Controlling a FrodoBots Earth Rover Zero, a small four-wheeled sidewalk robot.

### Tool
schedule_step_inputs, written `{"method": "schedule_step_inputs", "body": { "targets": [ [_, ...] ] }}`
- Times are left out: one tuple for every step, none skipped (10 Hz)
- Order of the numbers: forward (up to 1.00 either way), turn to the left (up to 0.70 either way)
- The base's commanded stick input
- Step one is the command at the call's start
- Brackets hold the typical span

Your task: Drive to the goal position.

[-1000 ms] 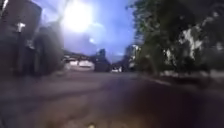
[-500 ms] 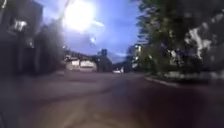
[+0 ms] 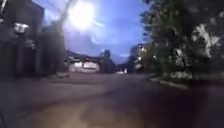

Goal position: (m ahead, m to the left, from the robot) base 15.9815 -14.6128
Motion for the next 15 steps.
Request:
{"method": "schedule_step_inputs", "body": {
  "targets": [
    [0.70, -0.35],
    [0.70, -0.35],
    [0.70, -0.35],
    [0.70, -0.35],
    [0.70, -0.27],
    [0.70, 0.00],
    [0.70, 0.00],
    [0.70, 0.00],
    [0.70, 0.00],
    [0.70, 0.00],
    [0.70, 0.00],
    [0.70, 0.00],
    [0.70, 0.00],
    [0.70, 0.00],
    [0.70, 0.00]
  ]
}}
